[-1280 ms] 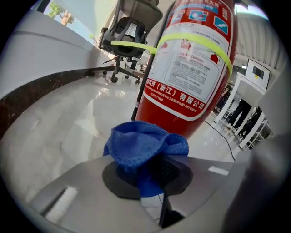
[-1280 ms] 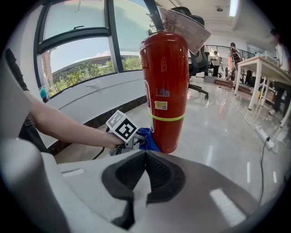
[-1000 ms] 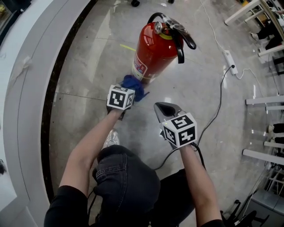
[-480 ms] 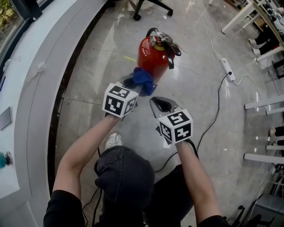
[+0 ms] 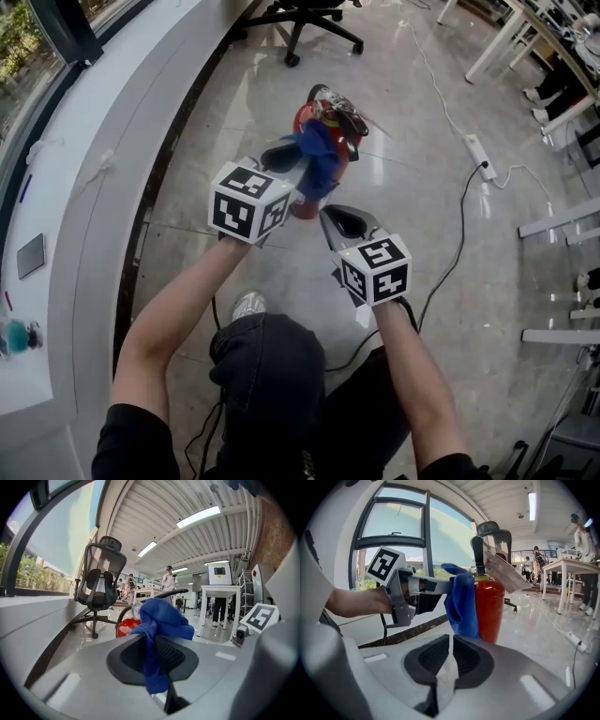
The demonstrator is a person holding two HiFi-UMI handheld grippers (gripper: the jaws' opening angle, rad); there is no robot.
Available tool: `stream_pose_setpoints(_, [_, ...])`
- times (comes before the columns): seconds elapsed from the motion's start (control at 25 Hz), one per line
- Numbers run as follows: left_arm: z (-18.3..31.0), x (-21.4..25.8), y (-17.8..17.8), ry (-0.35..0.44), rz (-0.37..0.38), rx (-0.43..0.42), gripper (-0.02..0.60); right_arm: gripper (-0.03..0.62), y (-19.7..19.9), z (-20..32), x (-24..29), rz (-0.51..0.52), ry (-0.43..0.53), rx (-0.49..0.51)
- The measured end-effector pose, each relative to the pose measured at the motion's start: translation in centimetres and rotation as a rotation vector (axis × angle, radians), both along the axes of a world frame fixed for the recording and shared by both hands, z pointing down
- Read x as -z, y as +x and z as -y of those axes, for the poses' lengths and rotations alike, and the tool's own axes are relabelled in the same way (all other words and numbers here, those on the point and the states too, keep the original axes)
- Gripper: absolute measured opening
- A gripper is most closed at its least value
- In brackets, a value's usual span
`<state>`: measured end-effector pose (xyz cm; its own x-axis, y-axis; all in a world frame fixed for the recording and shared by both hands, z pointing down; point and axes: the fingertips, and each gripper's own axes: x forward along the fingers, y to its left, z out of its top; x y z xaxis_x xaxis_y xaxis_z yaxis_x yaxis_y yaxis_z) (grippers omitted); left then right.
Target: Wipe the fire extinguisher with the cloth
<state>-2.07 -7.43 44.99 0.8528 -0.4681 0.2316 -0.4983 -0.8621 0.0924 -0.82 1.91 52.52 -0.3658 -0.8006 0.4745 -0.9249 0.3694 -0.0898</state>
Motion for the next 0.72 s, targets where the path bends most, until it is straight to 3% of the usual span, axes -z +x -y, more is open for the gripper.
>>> stream_pose_setpoints(0.28, [0.8,3.0,2.8,0.013,-0.025,-0.036,0.048,0.017,1.1,0.9,1.9,0.013,0.068,-0.050])
stream_pose_setpoints(0.44, [-0.1,2.6,2.9,0.009,-0.080,-0.063,0.048,0.071,2.3,1.8,1.7,0.018,0.073,-0.070])
stream_pose_setpoints(0.56, [-1.9,0.7,2.6,-0.027,-0.064,-0.114,0.046,0.101,1.7,1.8,0.8,0.017,0.065,-0.043])
stream_pose_setpoints(0.72, [-3.0,-4.8,1.9,-0.148,-0.003,-0.129,0.046,0.101,1.1,2.2,-1.2,0.014,0.026,-0.060])
